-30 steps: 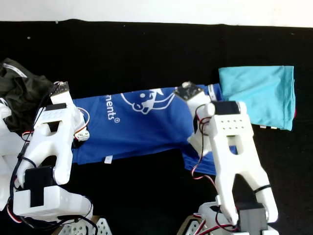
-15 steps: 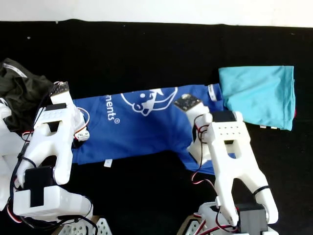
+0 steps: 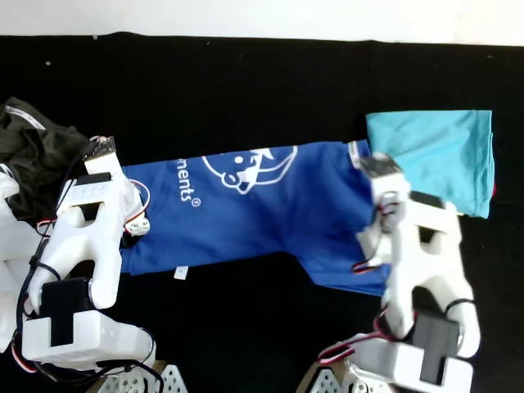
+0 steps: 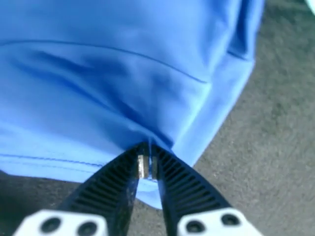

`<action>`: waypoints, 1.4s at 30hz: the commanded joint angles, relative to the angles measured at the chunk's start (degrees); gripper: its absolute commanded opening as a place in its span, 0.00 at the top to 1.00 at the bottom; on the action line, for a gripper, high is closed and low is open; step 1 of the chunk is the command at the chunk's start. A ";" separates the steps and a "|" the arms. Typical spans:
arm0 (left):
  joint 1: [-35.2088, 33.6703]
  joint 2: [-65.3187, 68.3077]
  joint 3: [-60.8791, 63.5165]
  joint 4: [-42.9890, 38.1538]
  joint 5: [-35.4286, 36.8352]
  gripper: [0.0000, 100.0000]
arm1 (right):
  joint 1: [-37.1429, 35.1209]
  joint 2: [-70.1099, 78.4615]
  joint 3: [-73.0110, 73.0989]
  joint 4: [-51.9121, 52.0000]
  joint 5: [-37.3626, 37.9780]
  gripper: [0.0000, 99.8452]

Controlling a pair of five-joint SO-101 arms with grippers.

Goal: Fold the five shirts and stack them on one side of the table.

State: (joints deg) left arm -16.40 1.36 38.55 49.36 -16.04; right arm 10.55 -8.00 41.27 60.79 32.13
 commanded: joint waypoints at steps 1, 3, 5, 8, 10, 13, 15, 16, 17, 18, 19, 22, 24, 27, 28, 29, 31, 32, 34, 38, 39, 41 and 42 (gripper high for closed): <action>0.57 0.40 -0.04 -1.49 0.09 0.99 | 2.68 0.48 -3.74 -0.75 0.53 0.98; 0.57 0.40 -0.04 -1.49 0.09 0.99 | 2.77 0.13 -4.53 -0.48 0.53 0.98; 0.57 0.40 -0.04 -1.49 0.09 0.99 | 2.68 -0.13 -6.46 1.80 0.53 0.98; 0.57 0.40 -0.04 -1.49 0.09 0.99 | 2.68 -3.03 -11.12 7.43 0.26 0.98; 0.57 0.40 -0.04 -1.49 0.09 0.99 | 2.68 -6.55 -13.67 9.45 -0.09 0.98; 0.57 0.40 -0.04 -1.49 0.09 0.99 | 2.68 -10.42 -16.31 9.45 -3.78 0.98; 0.57 0.40 -0.04 -1.49 0.09 0.99 | 1.98 -10.77 -17.98 8.13 -5.89 0.98; 0.57 0.40 -0.04 -1.49 0.09 0.99 | 1.36 -10.68 -18.42 7.34 -6.77 0.97; 0.57 0.40 -0.04 -1.49 0.09 0.99 | 0.75 -10.42 -18.59 6.02 -7.38 0.97; 0.57 0.40 -0.04 -1.49 0.09 0.99 | -0.22 -9.80 -18.77 4.88 -8.09 0.97; 0.57 0.40 -0.04 -1.49 0.09 0.99 | -1.45 -8.84 -18.95 3.91 -8.79 0.97; 0.57 0.40 -0.04 -1.49 0.09 0.99 | -4.44 -4.62 -19.91 0.48 -10.64 0.97; 0.48 -0.04 -0.04 -1.32 0.09 0.99 | -5.67 -1.27 -22.20 -0.48 -12.84 0.97; 0.48 -0.04 -2.07 -0.09 0.09 0.99 | -7.78 3.56 -27.30 -0.22 -16.53 0.97; 0.57 -0.04 -3.65 1.93 0.09 0.99 | -8.66 5.14 -28.79 -0.22 -16.88 0.97; 0.57 -0.04 -5.85 3.96 0.09 0.99 | -9.54 6.99 -30.46 -0.40 -16.88 0.97; 0.57 0.04 -11.21 8.35 0.09 0.99 | -10.77 11.03 -33.27 -0.48 -16.88 0.97; 0.57 0.13 -14.02 10.64 0.09 0.99 | -11.21 13.14 -34.68 -0.22 -16.88 0.97; 0.57 0.31 -19.91 16.00 -0.09 0.99 | -11.30 17.19 -36.97 -0.22 -16.97 0.97; 0.57 0.57 -28.97 23.30 -0.18 0.99 | -10.95 22.37 -39.25 -0.13 -17.05 0.97; 0.57 0.57 -30.46 24.09 -0.18 0.99 | -10.95 22.64 -39.25 -0.13 -17.05 0.97; 0.57 0.57 -31.78 24.09 -0.18 0.99 | -11.12 22.81 -39.16 -0.13 -17.14 0.97; 0.66 0.66 -31.78 23.56 -0.18 0.99 | -11.21 22.90 -39.08 -0.13 -17.14 0.98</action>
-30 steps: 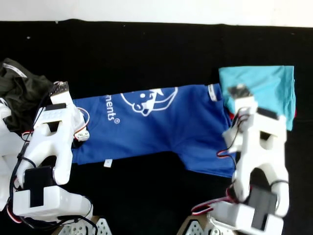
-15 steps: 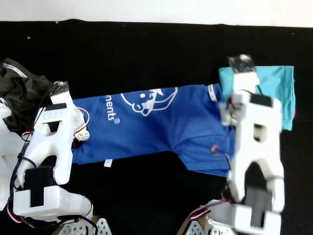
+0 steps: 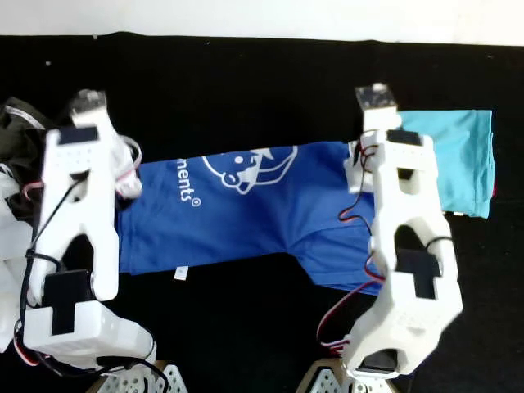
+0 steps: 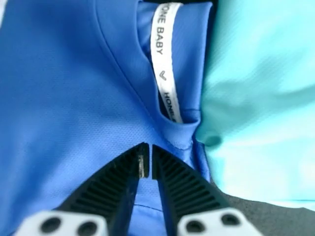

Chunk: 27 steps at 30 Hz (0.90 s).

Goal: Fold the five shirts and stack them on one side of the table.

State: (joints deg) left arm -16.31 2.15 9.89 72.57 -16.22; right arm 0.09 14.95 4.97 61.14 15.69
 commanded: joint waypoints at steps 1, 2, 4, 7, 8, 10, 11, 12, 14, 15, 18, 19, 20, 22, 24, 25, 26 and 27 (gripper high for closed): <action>1.10 0.22 -2.51 -0.79 0.00 0.99 | -0.75 -0.04 -2.77 -0.57 -0.70 0.98; 2.15 1.01 -1.54 -2.02 0.00 0.99 | -0.75 -0.04 -2.77 -0.84 -0.70 0.98; 4.00 4.35 -0.31 -3.78 0.00 0.99 | -0.75 -0.04 -2.77 -0.92 -0.70 0.98; 5.41 11.30 0.04 -4.04 0.09 0.99 | -0.84 -0.04 -2.86 -0.92 -0.70 0.98; 5.41 13.32 0.04 -3.87 0.09 0.99 | -0.84 -0.04 -2.95 -0.92 -0.70 0.98; 4.70 17.10 0.40 -3.87 0.18 0.99 | -0.84 0.04 -3.03 -1.01 -0.70 0.98; 4.00 18.59 0.40 -3.87 0.18 0.99 | -0.84 0.04 -2.95 -1.45 -0.70 0.98; 3.12 19.91 0.40 -4.04 0.09 0.99 | -0.84 0.04 -2.86 -2.33 -0.70 0.98; 1.71 22.02 -0.22 -4.31 0.09 0.99 | -0.75 0.57 -2.86 -3.91 -0.70 0.98; 1.27 22.55 -0.84 -4.22 0.18 0.99 | -0.66 1.27 -2.95 -4.70 -0.70 0.98; 1.10 22.64 -2.33 -4.04 0.18 0.99 | -0.84 4.35 -3.38 -7.34 -0.70 0.98; 1.10 22.46 -2.86 -3.87 0.26 0.99 | -0.92 5.49 -3.38 -8.04 -0.70 0.98; 1.27 22.37 -3.65 -3.60 0.26 0.99 | -1.01 6.64 -3.38 -8.66 -0.70 0.98; 1.27 21.58 -5.58 -0.35 0.35 0.99 | -1.19 8.22 -3.38 -9.45 -1.23 0.98; 1.27 19.82 -7.60 3.34 0.35 0.99 | -1.19 8.75 -3.56 -9.63 -4.13 0.98; 1.27 18.59 -8.84 4.92 0.35 0.99 | -1.19 8.66 -4.00 -10.07 -5.10 0.98; 1.27 17.36 -9.89 6.07 0.35 0.99 | -1.01 8.66 -5.32 -9.71 -5.45 0.98; 1.27 16.13 -10.95 6.86 0.35 0.99 | -0.92 8.66 -7.08 -8.57 -5.54 0.98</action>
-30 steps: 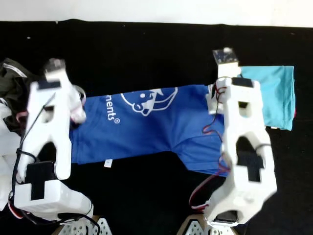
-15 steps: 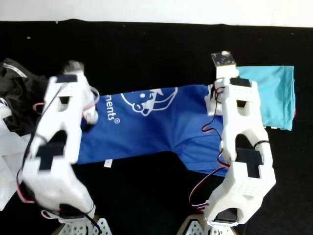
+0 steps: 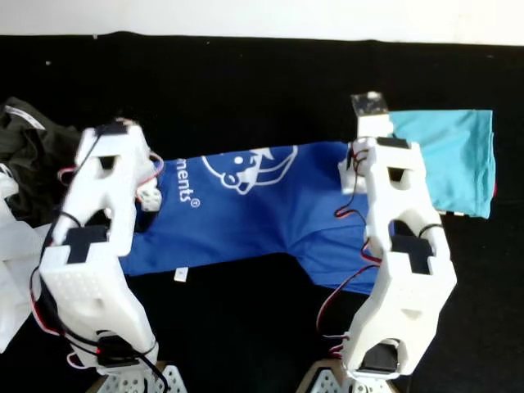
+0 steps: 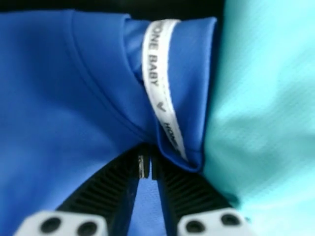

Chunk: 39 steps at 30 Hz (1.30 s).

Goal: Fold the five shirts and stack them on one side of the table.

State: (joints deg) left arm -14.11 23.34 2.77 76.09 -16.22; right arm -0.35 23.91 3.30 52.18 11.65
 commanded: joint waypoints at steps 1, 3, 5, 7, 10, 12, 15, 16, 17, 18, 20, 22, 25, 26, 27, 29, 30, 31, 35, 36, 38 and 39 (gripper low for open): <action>-0.92 -6.11 -4.97 3.69 0.35 0.99 | -0.48 -0.22 -7.16 1.80 -1.49 0.98; -0.75 -7.52 -7.08 3.60 0.35 0.99 | -0.57 -0.22 -10.59 4.88 -1.49 0.98; -0.13 -7.43 -8.31 2.02 0.35 0.99 | -0.75 -0.22 -13.41 7.25 -1.49 0.98; 0.48 -6.02 -8.75 -1.14 0.35 0.99 | -0.75 -0.22 -14.90 8.48 -1.49 0.98; 1.19 -2.51 -9.19 -5.10 0.44 0.99 | -0.75 -0.13 -15.08 8.75 -1.49 0.98; 1.54 -0.22 -9.19 -7.56 1.41 0.99 | -1.19 -0.13 -15.08 8.75 -1.49 0.98; 1.71 1.80 -9.19 -11.43 5.36 0.99 | -1.63 -0.13 -15.08 8.75 -1.49 0.98; 1.80 2.24 -9.27 -12.57 6.42 0.99 | -1.71 -0.13 -15.08 8.75 -1.49 0.98; 1.89 2.59 -9.63 -13.36 7.21 0.99 | -2.15 -0.13 -15.08 8.75 -1.49 0.98; 1.98 2.95 -10.51 -13.71 8.00 0.99 | -2.51 -0.13 -15.08 8.75 -1.49 0.98; 1.98 3.47 -12.53 -13.63 9.49 0.99 | -3.03 -0.04 -14.99 8.75 -1.49 0.98; 1.80 3.82 -14.73 -13.63 10.90 0.99 | -3.74 0.04 -14.99 8.75 -1.49 0.98; 1.89 4.44 -17.01 -13.63 12.66 0.99 | -4.44 0.04 -14.99 8.75 -1.49 0.98; 2.07 4.79 -17.45 -13.63 13.01 0.99 | -4.53 0.13 -14.99 8.75 -1.49 0.98; 2.15 5.41 -17.63 -13.80 13.01 0.99 | -4.62 0.13 -14.90 8.75 -1.49 0.98; 2.59 7.43 -18.15 -13.98 12.75 0.99 | -4.70 0.22 -14.90 8.66 -1.49 0.98; 2.59 8.92 -18.77 -13.80 12.66 0.99 | -4.70 0.22 -14.90 8.66 -1.49 0.98; 2.42 10.51 -19.65 -13.63 12.57 0.99 | -4.70 0.22 -14.64 8.57 -1.49 0.98; -1.89 16.13 -25.27 -11.25 12.57 0.99 | -4.79 0.22 -12.88 6.73 -1.49 0.98; -3.47 17.45 -27.38 -9.93 12.57 0.99 | -4.79 0.22 -12.09 5.93 -1.49 0.98; -6.46 19.82 -31.60 -7.65 12.57 0.99 | -4.79 0.22 -10.68 3.91 -1.49 0.98; -7.69 21.05 -33.54 -6.59 12.57 0.99 | -4.79 0.22 -9.80 3.03 -1.49 0.98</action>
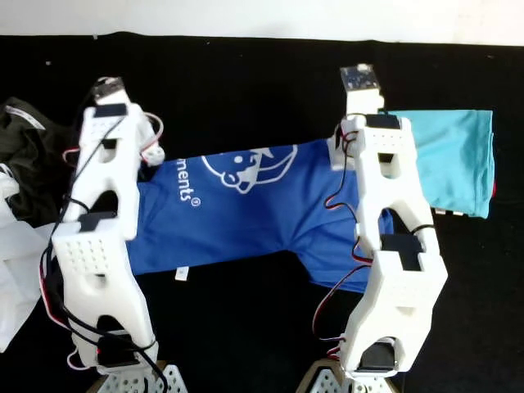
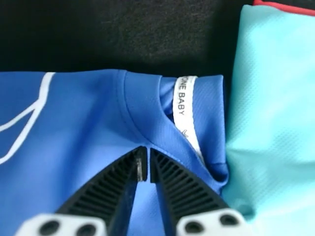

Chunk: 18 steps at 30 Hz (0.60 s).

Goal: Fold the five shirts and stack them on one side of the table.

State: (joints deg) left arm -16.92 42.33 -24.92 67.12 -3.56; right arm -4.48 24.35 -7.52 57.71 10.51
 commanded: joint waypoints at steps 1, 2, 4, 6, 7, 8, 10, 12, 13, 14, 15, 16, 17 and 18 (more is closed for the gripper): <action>-5.85 3.38 -7.78 3.60 -0.09 0.99 | -0.66 -0.22 1.80 -3.47 -0.35 0.98; -6.55 4.53 -9.71 4.84 -0.18 0.99 | -0.66 -0.22 2.51 -4.44 -0.35 0.98; -7.16 6.81 -13.41 7.30 -2.29 0.99 | -0.66 -0.22 4.00 -6.29 -0.35 0.98; -7.25 8.75 -16.92 9.58 -4.13 0.99 | -0.66 -0.22 5.58 -8.13 -0.09 0.98; -7.08 9.45 -18.51 10.73 -4.40 0.99 | -0.75 -0.22 6.29 -9.10 -0.09 0.98; -6.99 10.07 -20.00 11.60 -4.48 0.99 | -0.75 -0.22 6.90 -9.89 -0.09 0.98; -6.64 11.12 -22.81 13.19 -4.48 0.99 | -0.75 -0.22 7.87 -11.21 0.00 0.98; -6.11 11.82 -25.27 14.77 -4.48 0.99 | -0.75 -0.22 8.13 -11.56 0.00 0.98; -5.67 12.00 -26.42 15.56 -4.48 0.99 | -0.75 -0.22 8.13 -11.56 0.00 0.98; -5.23 12.09 -27.47 16.18 -4.48 0.99 | -0.84 -0.22 8.13 -11.47 0.00 0.98; -4.79 12.00 -28.26 17.05 -4.48 0.99 | -1.27 -0.31 8.13 -11.38 -0.18 0.98; -4.53 11.91 -29.23 17.93 -4.48 0.99 | -1.63 -0.57 8.13 -11.30 -0.26 0.98; -4.00 11.91 -30.55 19.16 -4.48 0.99 | -1.98 -0.66 8.13 -11.03 -0.26 0.98; -3.47 11.91 -32.13 20.48 -4.48 0.99 | -2.33 -0.66 7.69 -10.15 -0.26 0.98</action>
State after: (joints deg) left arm -21.85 54.90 -52.26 84.44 -7.34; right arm -5.36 24.35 0.66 47.16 10.42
